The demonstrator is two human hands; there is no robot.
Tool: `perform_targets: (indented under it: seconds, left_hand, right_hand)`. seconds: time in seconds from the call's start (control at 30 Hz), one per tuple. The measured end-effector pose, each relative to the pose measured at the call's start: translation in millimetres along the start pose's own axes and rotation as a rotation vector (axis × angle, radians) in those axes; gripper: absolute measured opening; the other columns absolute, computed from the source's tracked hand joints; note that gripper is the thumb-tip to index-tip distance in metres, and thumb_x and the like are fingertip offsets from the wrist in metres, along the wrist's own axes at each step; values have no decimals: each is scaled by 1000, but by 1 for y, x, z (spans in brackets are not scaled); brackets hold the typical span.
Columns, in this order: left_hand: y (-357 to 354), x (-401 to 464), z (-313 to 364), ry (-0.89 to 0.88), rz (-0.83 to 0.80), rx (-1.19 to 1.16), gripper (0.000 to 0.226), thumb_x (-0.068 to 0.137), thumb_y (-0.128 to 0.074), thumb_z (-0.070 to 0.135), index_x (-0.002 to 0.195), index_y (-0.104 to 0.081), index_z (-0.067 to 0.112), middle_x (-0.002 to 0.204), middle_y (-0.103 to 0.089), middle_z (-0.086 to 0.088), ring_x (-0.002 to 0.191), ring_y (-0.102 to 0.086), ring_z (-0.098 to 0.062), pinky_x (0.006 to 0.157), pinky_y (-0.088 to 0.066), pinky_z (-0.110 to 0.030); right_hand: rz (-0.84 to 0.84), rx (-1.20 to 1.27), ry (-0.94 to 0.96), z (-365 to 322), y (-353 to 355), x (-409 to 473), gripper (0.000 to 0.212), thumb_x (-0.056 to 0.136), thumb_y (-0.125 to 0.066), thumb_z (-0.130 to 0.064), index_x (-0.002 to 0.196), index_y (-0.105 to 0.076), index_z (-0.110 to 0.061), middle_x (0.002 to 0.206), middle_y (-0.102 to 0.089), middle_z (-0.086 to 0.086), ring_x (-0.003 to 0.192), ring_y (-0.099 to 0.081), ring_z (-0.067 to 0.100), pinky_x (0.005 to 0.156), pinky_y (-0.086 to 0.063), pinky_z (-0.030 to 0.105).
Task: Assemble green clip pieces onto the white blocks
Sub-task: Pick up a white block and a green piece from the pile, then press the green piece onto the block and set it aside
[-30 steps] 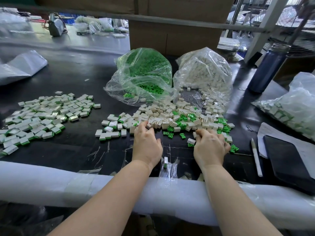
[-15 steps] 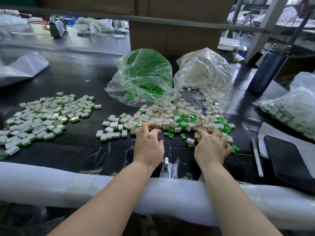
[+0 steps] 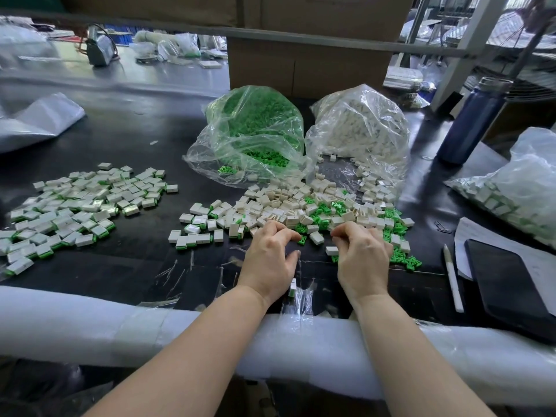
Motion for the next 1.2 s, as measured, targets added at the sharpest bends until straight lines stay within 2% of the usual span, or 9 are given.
perform_targets:
  seconds: [0.13, 0.43, 0.53, 0.6, 0.7, 0.83, 1.0, 1.1, 1.2]
  left_hand:
    - [0, 0, -1, 9, 4, -4, 23, 89, -59, 16, 111, -62, 17, 99, -40, 9, 105, -40, -9, 91, -30, -13]
    - [-1, 1, -3, 39, -15, -21, 19, 88, -60, 15, 106, -64, 15, 96, -42, 9, 104, -43, -12, 95, -40, -26]
    - [0, 1, -2, 30, -5, -39, 20, 87, -62, 14, 107, -64, 16, 96, -44, 9, 102, -45, -12, 92, -41, -24]
    - [1, 0, 0, 12, -2, -60, 25, 86, -63, 13, 111, -63, 18, 99, -47, 8, 99, -47, -12, 89, -41, -22]
    - [2, 0, 5, -22, -18, -119, 33, 85, -64, 10, 117, -62, 19, 102, -55, 5, 92, -53, -13, 86, -43, -22]
    - [4, 0, 6, -17, -27, -209, 22, 84, -65, 9, 105, -69, 15, 98, -63, 2, 83, -56, -11, 83, -45, -20]
    - [4, 0, 1, 46, 5, -196, 16, 85, -66, 15, 101, -69, 14, 95, -64, 3, 86, -58, -11, 83, -45, -17]
    - [3, 0, -4, 109, 1, -229, 18, 86, -65, 19, 104, -68, 18, 89, -64, 6, 87, -60, -11, 86, -48, -22]
    - [1, 0, -6, 138, -17, -236, 15, 87, -65, 23, 102, -68, 21, 85, -62, 9, 85, -60, -9, 84, -49, -21]
  right_hand:
    - [27, -25, -64, 6, 2, -1, 11, 89, -59, -15, 95, -67, -18, 99, -67, -1, 98, -50, 22, 77, -21, 30]
    - [-168, -197, -125, 10, -7, -3, 20, 87, -59, -40, 101, -63, -27, 111, -56, -5, 111, -40, 18, 91, -20, 34]
    - [-119, -108, -47, 5, -4, -3, 17, 87, -61, -38, 98, -63, -24, 105, -62, -6, 104, -46, 17, 83, -20, 31]
    - [-116, 39, 33, -4, -3, -4, 15, 85, -66, -32, 95, -65, -20, 96, -66, -6, 97, -53, 18, 83, -26, 29]
    - [-227, 247, 117, -17, -6, -8, 15, 82, -71, -23, 92, -66, -13, 85, -67, -3, 86, -58, 20, 84, -46, 38]
    - [-323, 337, 149, -23, -10, -11, 11, 83, -69, -17, 92, -67, -10, 85, -68, 1, 86, -61, 20, 80, -50, 40]
    - [-82, 97, 14, -4, 2, -4, 10, 84, -64, -13, 93, -67, -16, 93, -67, -1, 95, -54, 22, 84, -34, 32]
    - [-136, -91, -132, 8, -1, -3, 26, 82, -55, -13, 103, -66, -24, 107, -61, -4, 107, -45, 19, 88, -24, 32]
    - [-197, -186, -161, 10, -5, -4, 25, 87, -53, -18, 104, -66, -29, 111, -55, -5, 110, -41, 19, 93, -24, 35]
Point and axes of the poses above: each hand's wrist, its own x-axis towards the middle knuckle, its own y-axis out of the back of the hand, z = x × y, the point moved 5 cm from there along x, towards the middle knuckle
